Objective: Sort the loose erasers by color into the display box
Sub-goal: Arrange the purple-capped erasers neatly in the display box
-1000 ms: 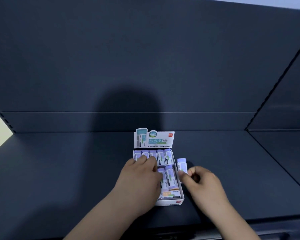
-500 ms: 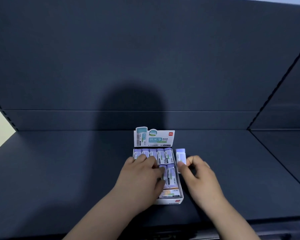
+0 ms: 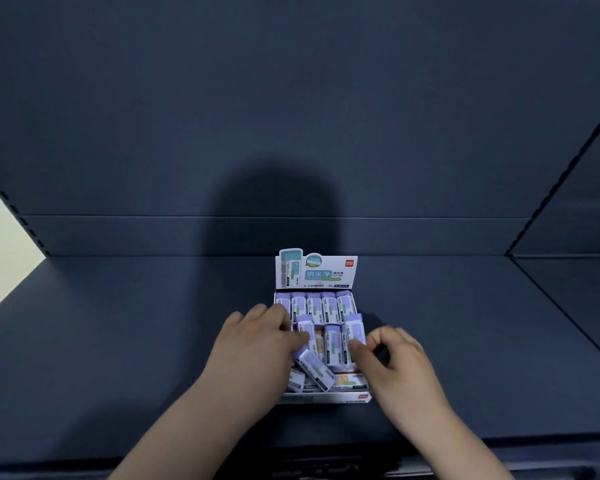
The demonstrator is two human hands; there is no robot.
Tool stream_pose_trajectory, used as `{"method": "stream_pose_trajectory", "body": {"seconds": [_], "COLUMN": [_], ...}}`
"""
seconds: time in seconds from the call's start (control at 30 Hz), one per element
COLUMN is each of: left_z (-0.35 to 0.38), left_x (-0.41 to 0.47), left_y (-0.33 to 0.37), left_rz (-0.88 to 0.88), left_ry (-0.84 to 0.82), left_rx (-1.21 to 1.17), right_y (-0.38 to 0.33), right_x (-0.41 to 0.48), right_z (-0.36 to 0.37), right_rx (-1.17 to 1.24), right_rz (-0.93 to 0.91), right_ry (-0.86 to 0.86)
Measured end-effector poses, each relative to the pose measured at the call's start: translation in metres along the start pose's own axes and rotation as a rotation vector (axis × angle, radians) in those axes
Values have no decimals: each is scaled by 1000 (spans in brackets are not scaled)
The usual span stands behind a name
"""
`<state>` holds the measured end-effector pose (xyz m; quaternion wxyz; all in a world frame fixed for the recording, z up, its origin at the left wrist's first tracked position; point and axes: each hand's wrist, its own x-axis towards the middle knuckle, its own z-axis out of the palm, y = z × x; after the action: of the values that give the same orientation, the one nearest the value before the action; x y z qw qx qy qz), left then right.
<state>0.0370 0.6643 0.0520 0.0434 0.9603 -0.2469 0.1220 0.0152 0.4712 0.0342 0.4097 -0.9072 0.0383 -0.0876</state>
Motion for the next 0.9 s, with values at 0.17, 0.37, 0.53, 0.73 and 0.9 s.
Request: {"method": "stream_pose_trajectory", "body": {"seconds": [0.17, 0.37, 0.53, 0.73, 0.9], "left_z": [2, -3, -5, -17, -14], "left_x": [10, 9, 8, 5, 7], "left_y": [0, 2, 7, 4, 11], "left_rz": [-23, 13, 24, -42, -78], "left_ry": [-4, -61, -106, -129, -213], "left_rx": [55, -5, -1, -73, -102], "right_y": [3, 1, 6, 8, 7], "right_x": [-4, -17, -26, -25, -26], "right_z": [1, 7, 18, 17, 18], "right_rx": [49, 23, -62, -84, -95], "right_rz": [9, -85, -150, -163, -166], "right_ry": [7, -4, 28, 58, 72]}}
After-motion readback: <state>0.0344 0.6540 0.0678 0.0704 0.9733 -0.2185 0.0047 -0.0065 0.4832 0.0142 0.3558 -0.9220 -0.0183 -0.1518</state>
